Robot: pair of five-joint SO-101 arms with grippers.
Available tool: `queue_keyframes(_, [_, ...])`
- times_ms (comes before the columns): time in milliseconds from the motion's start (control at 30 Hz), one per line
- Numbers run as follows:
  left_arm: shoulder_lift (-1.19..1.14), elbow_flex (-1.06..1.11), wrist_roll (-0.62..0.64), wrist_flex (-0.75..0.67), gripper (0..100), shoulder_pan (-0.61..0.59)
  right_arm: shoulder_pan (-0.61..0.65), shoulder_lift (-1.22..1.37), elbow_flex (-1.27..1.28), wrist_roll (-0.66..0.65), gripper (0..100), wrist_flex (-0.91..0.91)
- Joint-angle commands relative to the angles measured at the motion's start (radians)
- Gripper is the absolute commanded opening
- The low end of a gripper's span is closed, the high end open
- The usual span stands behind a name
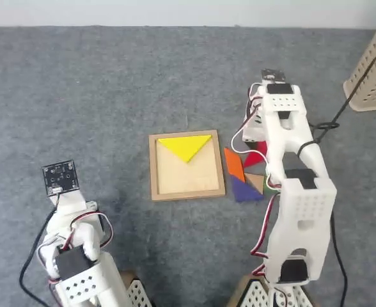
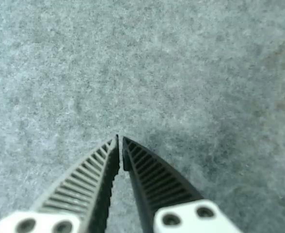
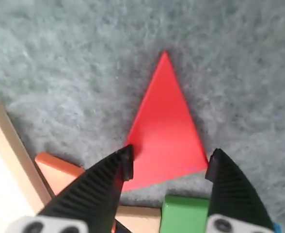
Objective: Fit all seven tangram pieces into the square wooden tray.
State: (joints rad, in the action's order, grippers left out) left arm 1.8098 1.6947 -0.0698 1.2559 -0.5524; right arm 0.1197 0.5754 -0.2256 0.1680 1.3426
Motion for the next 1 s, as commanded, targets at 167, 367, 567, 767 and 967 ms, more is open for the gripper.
queue_keyframes(167, [0.003, -0.008, 0.009, 0.003, 1, 0.002, -0.03, -0.39, 0.388, 0.114, 26.6, -0.317])
queue_keyframes(367, [0.003, -0.008, 0.009, 0.003, 1, 0.002, 0.01, -0.377, 0.402, 0.204, 26.9, -0.335])
queue_keyframes(567, [0.003, -0.008, 0.009, 0.003, 1, 0.002, 0.005, -0.217, 0.236, 0.247, 26.9, -0.259])
queue_keyframes(767, [0.003, -0.008, 0.009, 0.003, 1, 0.002, 0.002, -0.091, 0.091, 0.305, 34.8, -0.168])
queue_keyframes(967, [0.003, -0.008, 0.009, 0.003, 1, 0.002, 0.002, -0.044, 0.058, 0.304, 34.3, -0.159])
